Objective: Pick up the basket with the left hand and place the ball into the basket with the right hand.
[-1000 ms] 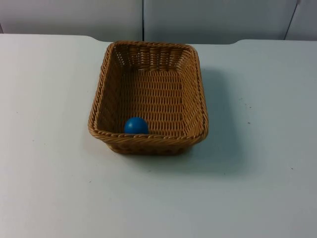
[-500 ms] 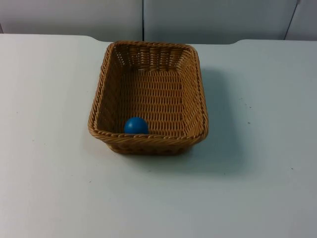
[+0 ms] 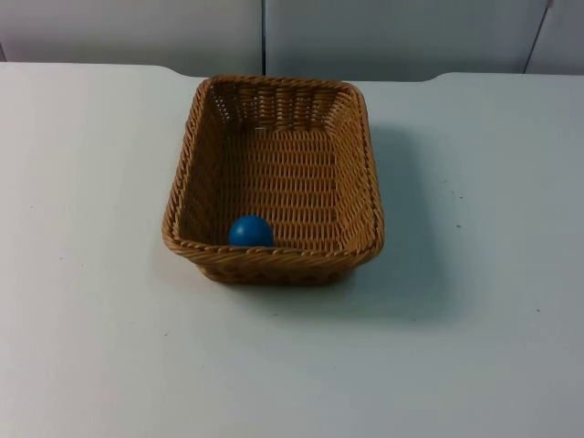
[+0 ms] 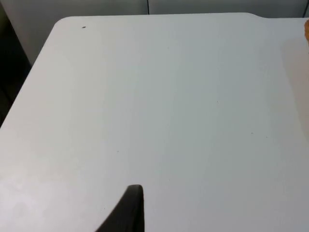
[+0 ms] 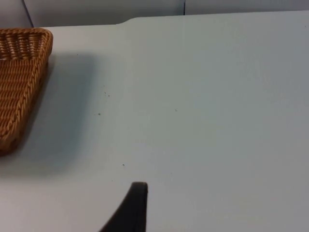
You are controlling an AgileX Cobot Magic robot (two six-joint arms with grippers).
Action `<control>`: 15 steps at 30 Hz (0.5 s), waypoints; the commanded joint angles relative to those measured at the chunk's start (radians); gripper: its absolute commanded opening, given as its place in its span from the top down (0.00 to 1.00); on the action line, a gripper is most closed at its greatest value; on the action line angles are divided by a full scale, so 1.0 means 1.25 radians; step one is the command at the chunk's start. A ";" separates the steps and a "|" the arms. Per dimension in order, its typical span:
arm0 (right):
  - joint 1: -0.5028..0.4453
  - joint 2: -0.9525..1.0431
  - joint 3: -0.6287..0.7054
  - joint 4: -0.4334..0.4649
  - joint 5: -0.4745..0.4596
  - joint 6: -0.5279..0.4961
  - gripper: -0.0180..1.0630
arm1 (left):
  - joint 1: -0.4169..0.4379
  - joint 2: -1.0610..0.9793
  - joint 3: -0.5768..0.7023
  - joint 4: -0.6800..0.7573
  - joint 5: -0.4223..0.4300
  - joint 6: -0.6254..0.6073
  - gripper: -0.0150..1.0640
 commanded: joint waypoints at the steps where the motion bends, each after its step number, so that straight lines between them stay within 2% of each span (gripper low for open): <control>1: -0.005 -0.003 0.006 0.002 -0.001 0.000 0.11 | 0.003 -0.003 0.006 -0.006 -0.007 -0.003 0.01; 11: -0.005 -0.003 0.006 0.002 -0.001 0.000 0.11 | -0.004 -0.003 0.006 -0.006 -0.007 -0.003 0.01; 15: -0.005 -0.003 0.006 0.002 -0.001 0.000 0.11 | -0.027 -0.003 0.006 -0.006 -0.007 -0.003 0.01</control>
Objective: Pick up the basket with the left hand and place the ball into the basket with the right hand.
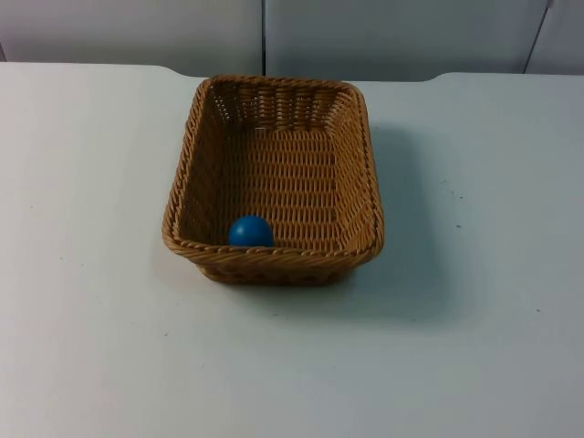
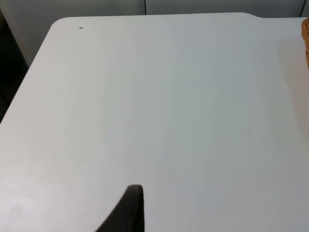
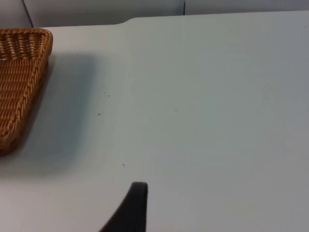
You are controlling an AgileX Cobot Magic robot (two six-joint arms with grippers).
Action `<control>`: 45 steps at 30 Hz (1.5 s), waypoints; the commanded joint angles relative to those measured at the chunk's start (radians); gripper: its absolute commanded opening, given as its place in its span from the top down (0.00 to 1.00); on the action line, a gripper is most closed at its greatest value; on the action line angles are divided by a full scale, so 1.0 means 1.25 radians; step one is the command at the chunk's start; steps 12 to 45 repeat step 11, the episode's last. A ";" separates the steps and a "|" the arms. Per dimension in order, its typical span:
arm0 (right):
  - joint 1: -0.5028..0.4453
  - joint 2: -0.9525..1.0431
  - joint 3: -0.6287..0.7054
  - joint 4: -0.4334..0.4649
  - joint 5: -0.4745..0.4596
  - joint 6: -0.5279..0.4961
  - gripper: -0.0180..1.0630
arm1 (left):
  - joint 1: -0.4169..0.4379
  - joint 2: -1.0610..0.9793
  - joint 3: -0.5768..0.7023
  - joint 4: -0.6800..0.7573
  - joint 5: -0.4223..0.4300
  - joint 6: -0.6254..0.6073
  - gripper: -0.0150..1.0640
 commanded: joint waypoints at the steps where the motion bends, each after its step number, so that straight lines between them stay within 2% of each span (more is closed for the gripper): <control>1: -0.005 -0.003 0.006 0.002 -0.001 0.000 0.11 | -0.015 -0.003 0.006 -0.006 -0.007 -0.003 0.01; 11: -0.030 -0.003 0.006 0.002 -0.001 0.000 0.11 | -0.019 -0.003 0.006 -0.006 -0.007 -0.003 0.01; 45: -0.030 -0.003 0.006 0.002 -0.001 0.000 0.11 | -0.019 -0.003 0.006 -0.006 -0.007 -0.003 0.01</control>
